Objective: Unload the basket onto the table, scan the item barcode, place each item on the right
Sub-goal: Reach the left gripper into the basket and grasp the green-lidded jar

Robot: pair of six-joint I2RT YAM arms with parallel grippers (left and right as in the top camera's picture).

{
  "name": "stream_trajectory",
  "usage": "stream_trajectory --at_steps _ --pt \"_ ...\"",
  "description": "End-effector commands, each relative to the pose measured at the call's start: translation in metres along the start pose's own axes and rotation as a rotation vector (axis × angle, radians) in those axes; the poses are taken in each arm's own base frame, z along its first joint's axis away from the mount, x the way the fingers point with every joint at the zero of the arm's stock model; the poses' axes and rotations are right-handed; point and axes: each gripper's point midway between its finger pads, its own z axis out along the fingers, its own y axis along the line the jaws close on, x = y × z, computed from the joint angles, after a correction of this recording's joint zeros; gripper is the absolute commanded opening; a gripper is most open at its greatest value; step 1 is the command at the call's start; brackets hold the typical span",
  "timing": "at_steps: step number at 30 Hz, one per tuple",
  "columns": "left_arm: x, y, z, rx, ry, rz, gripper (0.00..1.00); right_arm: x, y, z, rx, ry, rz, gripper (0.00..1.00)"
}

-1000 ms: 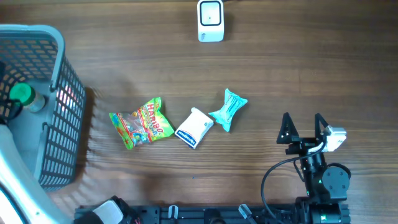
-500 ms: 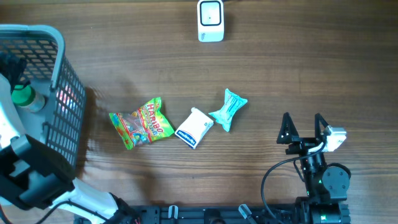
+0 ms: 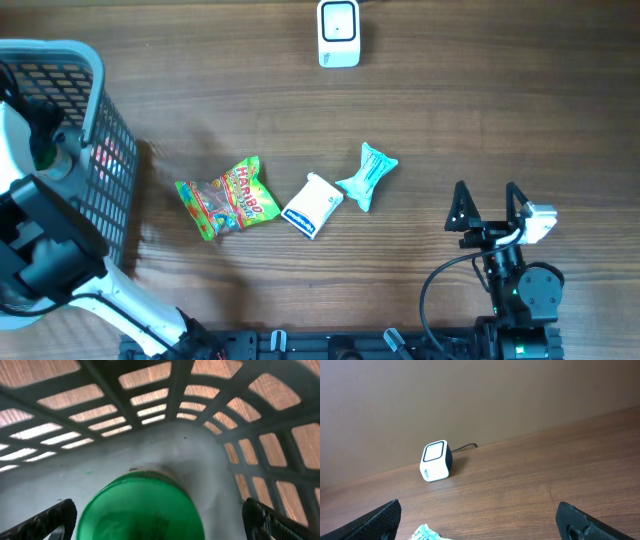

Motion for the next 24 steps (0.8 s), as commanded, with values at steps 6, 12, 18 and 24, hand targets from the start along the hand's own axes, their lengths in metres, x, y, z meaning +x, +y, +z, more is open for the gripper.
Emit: stream_trajectory --at_steps 6,12,18,24 --pt "0.008 0.0 0.029 -0.015 0.034 0.017 1.0 -0.001 -0.001 0.0 0.008 -0.008 0.007 1.0" --pt "0.017 -0.001 0.037 -0.016 0.067 0.048 0.7 -0.001 -0.001 0.0 0.008 -0.008 0.007 1.0" --pt "0.019 0.002 0.03 -0.024 0.081 0.051 0.61 -0.001 -0.001 0.0 0.008 -0.008 0.006 1.0" --pt "-0.008 -0.02 -0.047 0.191 0.005 0.013 0.62 -0.001 -0.001 0.0 0.008 -0.008 0.007 1.0"
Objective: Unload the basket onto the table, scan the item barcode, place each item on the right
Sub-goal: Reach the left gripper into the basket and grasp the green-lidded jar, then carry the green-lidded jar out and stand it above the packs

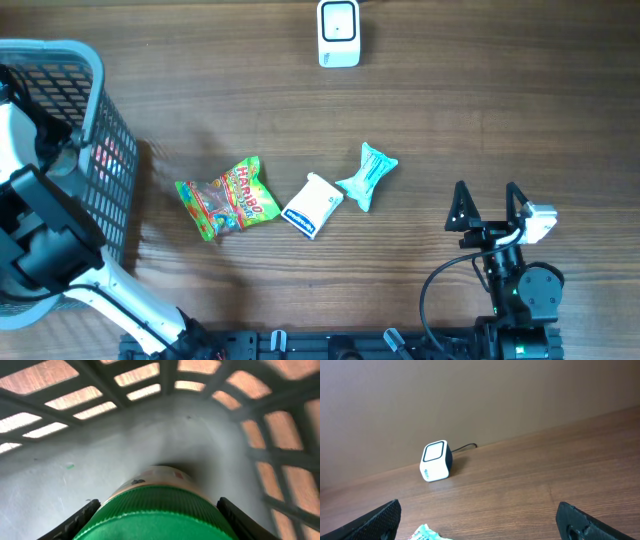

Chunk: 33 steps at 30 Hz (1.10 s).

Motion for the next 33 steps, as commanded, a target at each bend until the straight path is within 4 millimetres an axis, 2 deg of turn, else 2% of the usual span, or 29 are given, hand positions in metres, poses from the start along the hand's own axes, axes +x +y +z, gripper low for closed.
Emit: stream_trajectory --at_steps 1,5,6,7,8,9,10,11,14,17,19,21,28,33 --pt "-0.028 -0.021 -0.092 0.24 -0.109 -0.028 0.62 -0.001 -0.001 0.0 0.008 -0.008 0.006 1.0" --pt "-0.034 -0.035 -0.197 0.492 -0.216 -0.02 0.61 -0.001 -0.001 0.0 0.008 -0.008 0.007 1.0" --pt "-0.033 -0.035 -0.221 0.537 -0.248 -0.013 0.61 -0.001 -0.001 0.0 0.008 -0.008 0.007 1.0" --pt "-0.028 -0.035 -0.254 0.6 -0.287 0.002 0.61 -0.001 -0.001 0.0 0.008 -0.008 0.007 1.0" --pt "-0.023 -0.036 -0.275 0.64 -0.307 0.013 0.61 -0.001 -0.001 0.0 0.008 -0.008 0.006 1.0" --pt "-0.015 -0.037 -0.295 0.689 -0.319 0.031 0.61 -0.001 -0.001 0.0 0.008 -0.008 0.007 1.0" --pt "0.003 -0.04 -0.33 0.771 -0.332 0.071 0.61 -0.001 -0.001 0.0 0.008 -0.008 0.007 1.0" --pt "0.017 -0.043 -0.351 0.817 -0.338 0.102 0.6 -0.001 -0.001 0.0 0.008 -0.008 0.006 1.0" --pt "0.065 -0.057 -0.387 0.899 -0.309 0.206 0.6 -0.001 -0.001 0.0 0.008 -0.008 0.007 1.0" --pt "0.115 -0.077 -0.398 0.945 -0.213 0.327 0.6 -0.001 -0.001 0.0 0.008 -0.008 0.007 1.0" --pt "0.164 -0.098 -0.399 0.965 -0.104 0.453 0.6 -0.001 -0.001 0.0 0.008 -0.008 0.007 1.0" --pt "0.196 -0.112 -0.396 0.955 -0.045 0.539 0.61 -0.001 -0.001 0.0 0.008 -0.008 0.007 1.0" --pt "0.312 -0.155 -0.35 0.785 0.097 0.847 0.6 -0.001 -0.001 0.0 0.008 -0.008 0.006 1.0" --pt "0.378 -0.169 -0.313 0.689 0.209 0.97 0.6 -0.001 -0.001 0.0 0.008 -0.008 0.007 1.0"
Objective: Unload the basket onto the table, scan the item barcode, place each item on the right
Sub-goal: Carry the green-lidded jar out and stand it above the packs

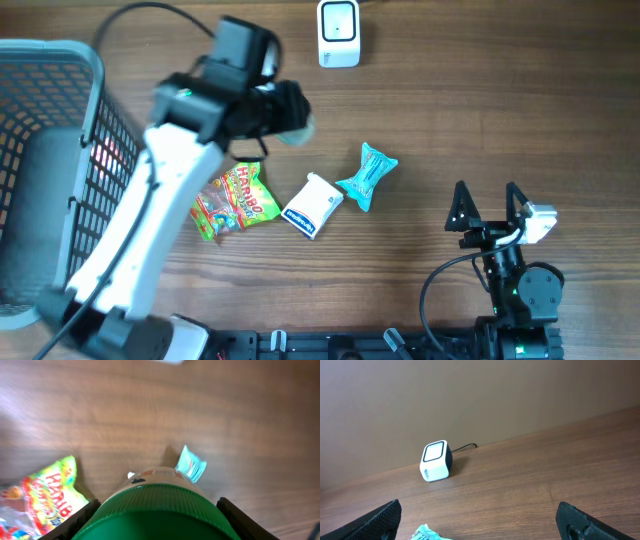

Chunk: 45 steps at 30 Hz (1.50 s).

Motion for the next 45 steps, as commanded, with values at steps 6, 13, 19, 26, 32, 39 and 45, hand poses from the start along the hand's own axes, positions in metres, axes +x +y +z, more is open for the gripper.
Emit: stream_trajectory --at_steps 6,13,19,26,32,39,45 --pt "0.051 -0.031 0.089 -0.087 0.172 0.09 0.6 -0.001 -0.001 0.0 0.008 -0.008 0.006 1.0" --pt "0.054 -0.024 0.142 -0.246 0.12 0.155 0.6 -0.001 -0.001 0.0 0.008 -0.008 0.006 1.0" --pt "0.022 -0.006 0.194 -0.364 -0.042 0.157 0.61 -0.001 -0.001 0.0 0.008 -0.008 0.007 1.0" --pt "0.054 -0.001 0.232 -0.339 0.083 0.104 0.67 -0.001 -0.001 0.0 0.008 -0.008 0.006 1.0" --pt "0.029 -0.028 0.165 -0.272 0.02 0.107 1.0 -0.001 -0.001 0.0 0.008 -0.008 0.006 1.0" --pt "-0.043 -0.062 -0.013 -0.107 -0.329 0.124 1.0 -0.001 -0.001 0.0 0.008 -0.008 0.006 1.0" --pt "-0.087 0.094 -0.174 -0.383 -0.692 -0.234 1.0 -0.001 -0.001 0.0 0.008 -0.008 0.006 1.0"
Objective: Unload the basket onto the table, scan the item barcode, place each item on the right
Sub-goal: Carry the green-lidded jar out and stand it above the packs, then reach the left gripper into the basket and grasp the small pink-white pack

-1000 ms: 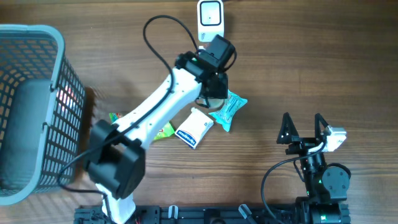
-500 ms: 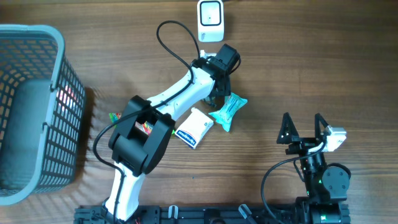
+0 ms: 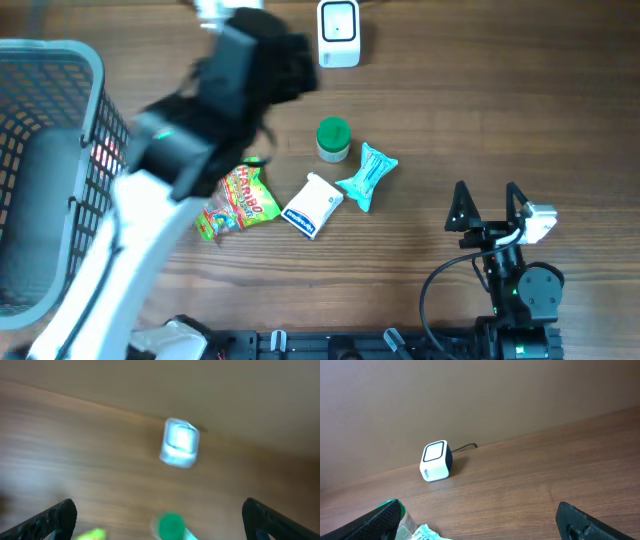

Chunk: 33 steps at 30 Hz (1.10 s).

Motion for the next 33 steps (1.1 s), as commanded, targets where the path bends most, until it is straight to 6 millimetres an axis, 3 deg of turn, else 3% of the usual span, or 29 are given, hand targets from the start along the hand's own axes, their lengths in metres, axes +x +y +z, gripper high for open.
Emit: stream_trajectory --at_steps 1,2,4,9,12,16,23,29,33 --pt "-0.04 0.125 -0.025 -0.318 -0.117 -0.191 1.0 -0.001 -0.001 0.0 0.008 -0.008 0.007 1.0" --pt "-0.041 0.168 -0.032 -0.418 -0.116 -0.297 1.0 -0.001 -0.001 0.0 0.008 -0.008 0.007 1.0" --pt "-0.03 0.227 -0.036 -0.494 -0.04 -0.45 1.0 -0.001 -0.001 0.0 0.008 -0.008 0.007 1.0" --pt "0.003 0.311 -0.032 -0.515 0.091 -0.748 1.0 -0.001 -0.001 0.0 0.008 -0.008 0.007 1.0" --pt "0.039 0.361 -0.025 -0.627 0.165 -0.853 1.0 -0.001 -0.001 0.0 0.008 -0.008 0.007 1.0" --pt "0.072 0.387 0.017 -0.625 0.257 -0.748 1.0 -0.001 -0.001 0.0 0.008 -0.008 0.007 1.0" --pt "0.131 0.41 0.09 -0.567 0.355 -0.522 1.0 -0.001 -0.001 0.0 0.008 -0.008 0.007 1.0" --pt "0.139 0.426 0.126 -0.525 0.319 -0.424 1.0 -0.001 -0.001 0.0 0.008 -0.008 0.007 1.0" --pt "0.138 0.406 0.155 -0.317 0.33 -0.302 1.0 -0.001 -0.001 0.0 0.008 -0.008 0.006 1.0"
